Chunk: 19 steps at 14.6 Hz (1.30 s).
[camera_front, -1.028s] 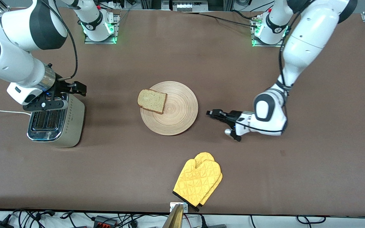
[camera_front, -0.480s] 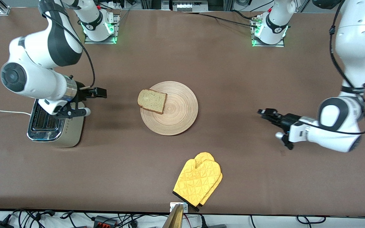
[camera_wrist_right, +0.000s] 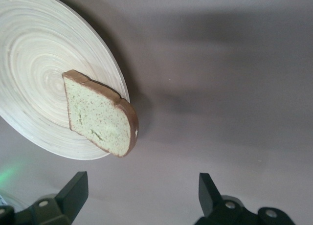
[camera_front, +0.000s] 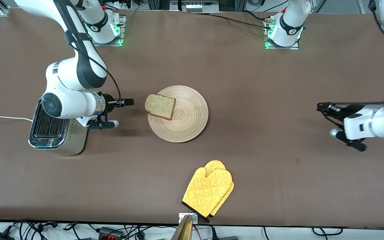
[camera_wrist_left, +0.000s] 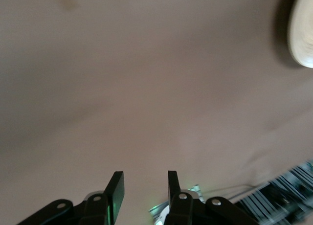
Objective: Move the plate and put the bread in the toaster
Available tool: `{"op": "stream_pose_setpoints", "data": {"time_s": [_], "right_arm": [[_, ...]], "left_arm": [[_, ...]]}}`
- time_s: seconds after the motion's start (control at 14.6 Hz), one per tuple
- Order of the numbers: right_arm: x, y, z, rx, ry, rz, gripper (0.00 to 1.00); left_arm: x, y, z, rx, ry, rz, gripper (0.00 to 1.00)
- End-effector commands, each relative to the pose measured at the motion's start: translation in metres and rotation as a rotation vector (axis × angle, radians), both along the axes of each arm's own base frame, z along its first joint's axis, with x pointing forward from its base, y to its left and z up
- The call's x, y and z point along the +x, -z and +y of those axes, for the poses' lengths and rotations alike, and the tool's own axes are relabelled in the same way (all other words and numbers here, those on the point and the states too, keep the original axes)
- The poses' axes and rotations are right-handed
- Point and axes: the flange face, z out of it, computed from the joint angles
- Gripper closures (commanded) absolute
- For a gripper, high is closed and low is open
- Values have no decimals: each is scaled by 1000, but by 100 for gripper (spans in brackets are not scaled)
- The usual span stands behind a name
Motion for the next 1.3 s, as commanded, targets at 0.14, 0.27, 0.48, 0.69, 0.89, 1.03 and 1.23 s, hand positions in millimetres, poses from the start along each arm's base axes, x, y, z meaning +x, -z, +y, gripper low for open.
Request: {"op": "stream_pose_setpoints", "data": {"time_s": [0.14,0.27,0.48,0.69,0.89,1.03,1.23], "right_arm": [[-10,49,39,14,5,39,0],[-11,62,51,7,2,23,0],[-11,82,58,11,47,31,4],[-15,95,60,6,48,55,9],[-23,106,65,-1,31,88,10],[-26,107,71,-1,22,90,15],[-29,110,70,-4,18,116,36]], "left_arm": [[-4,-70,9,233,11,-132,7],[-3,-71,1,233,21,-136,0],[-3,-73,-8,231,32,-142,0],[0,-95,-8,229,25,-196,0],[0,-95,-6,243,15,-197,0],[2,-96,2,258,-37,-216,0],[-28,-111,-2,289,-76,-323,0]]}}
